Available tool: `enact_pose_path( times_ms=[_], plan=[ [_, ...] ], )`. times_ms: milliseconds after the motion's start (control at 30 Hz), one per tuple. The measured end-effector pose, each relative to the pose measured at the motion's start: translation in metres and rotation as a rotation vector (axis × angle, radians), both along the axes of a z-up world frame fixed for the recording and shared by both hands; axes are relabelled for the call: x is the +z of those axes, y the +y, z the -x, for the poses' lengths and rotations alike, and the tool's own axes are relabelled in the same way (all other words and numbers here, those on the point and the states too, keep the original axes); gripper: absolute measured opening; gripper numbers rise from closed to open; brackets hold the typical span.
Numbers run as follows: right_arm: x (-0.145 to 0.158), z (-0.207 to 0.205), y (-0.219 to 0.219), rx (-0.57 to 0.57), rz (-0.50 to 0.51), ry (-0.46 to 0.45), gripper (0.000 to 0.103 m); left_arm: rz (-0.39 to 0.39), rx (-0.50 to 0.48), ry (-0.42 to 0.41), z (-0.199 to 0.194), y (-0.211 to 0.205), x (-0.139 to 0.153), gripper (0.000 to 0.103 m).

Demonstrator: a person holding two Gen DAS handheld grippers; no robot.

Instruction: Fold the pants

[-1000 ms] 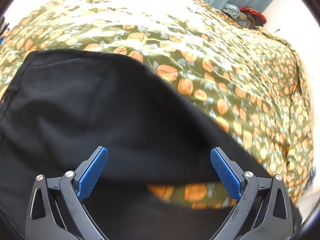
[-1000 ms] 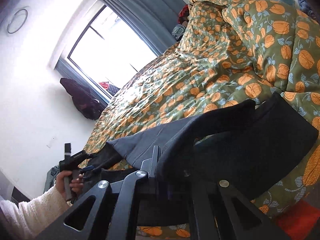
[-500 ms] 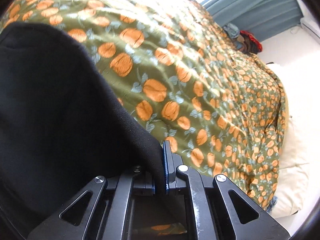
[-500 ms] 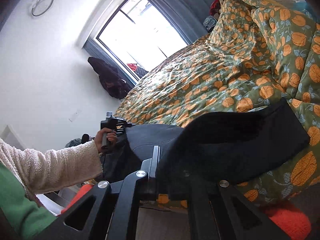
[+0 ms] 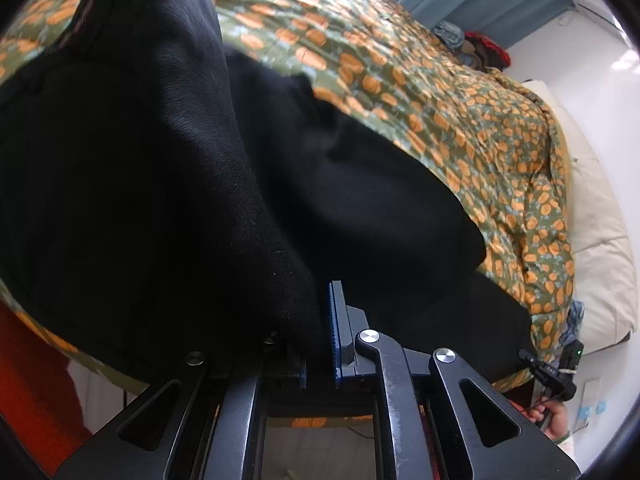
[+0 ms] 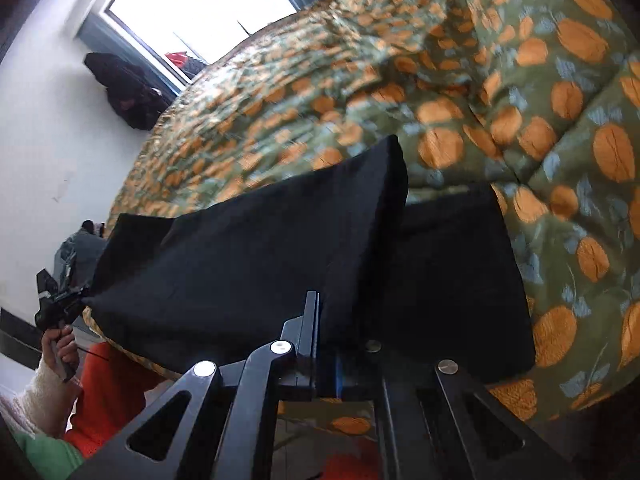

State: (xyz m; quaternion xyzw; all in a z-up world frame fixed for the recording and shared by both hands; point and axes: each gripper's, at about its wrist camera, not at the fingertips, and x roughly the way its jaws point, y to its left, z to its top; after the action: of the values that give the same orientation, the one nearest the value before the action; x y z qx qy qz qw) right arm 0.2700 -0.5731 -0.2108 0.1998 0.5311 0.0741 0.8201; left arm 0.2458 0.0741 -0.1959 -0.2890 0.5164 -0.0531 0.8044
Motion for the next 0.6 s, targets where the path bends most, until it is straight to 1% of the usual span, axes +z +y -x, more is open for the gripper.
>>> enact_pose_path(
  times_ms=[33, 67, 167, 200, 433, 500, 600],
  plan=[
    [-0.010, 0.002, -0.004, -0.023, -0.003, 0.014, 0.006, -0.001, 0.003, 0.006, 0.005, -0.005, -0.006, 0.007],
    [-0.013, 0.004, -0.007, -0.044, -0.010, 0.016, 0.006, -0.018, -0.012, 0.012, 0.007, -0.013, -0.008, 0.007],
    [-0.007, 0.007, -0.010, -0.078, 0.048, -0.003, 0.006, -0.070, -0.092, 0.001, 0.013, -0.030, 0.001, 0.007],
    [-0.008, 0.007, -0.012, -0.089, 0.047, -0.001, 0.006, -0.084, -0.109, -0.004, 0.013, -0.036, 0.002, 0.007],
    [0.001, 0.027, -0.033, -0.257, 0.071, -0.038, 0.006, -0.121, -0.173, -0.014, 0.018, -0.060, 0.005, 0.007],
    [0.001, 0.031, -0.038, -0.276, 0.063, -0.036, 0.006, -0.154, -0.193, -0.013, 0.018, -0.066, 0.004, 0.007],
    [-0.002, 0.031, -0.042, -0.285, 0.049, -0.025, 0.006, -0.171, -0.200, -0.003, 0.017, -0.066, 0.000, 0.007]
  ],
)
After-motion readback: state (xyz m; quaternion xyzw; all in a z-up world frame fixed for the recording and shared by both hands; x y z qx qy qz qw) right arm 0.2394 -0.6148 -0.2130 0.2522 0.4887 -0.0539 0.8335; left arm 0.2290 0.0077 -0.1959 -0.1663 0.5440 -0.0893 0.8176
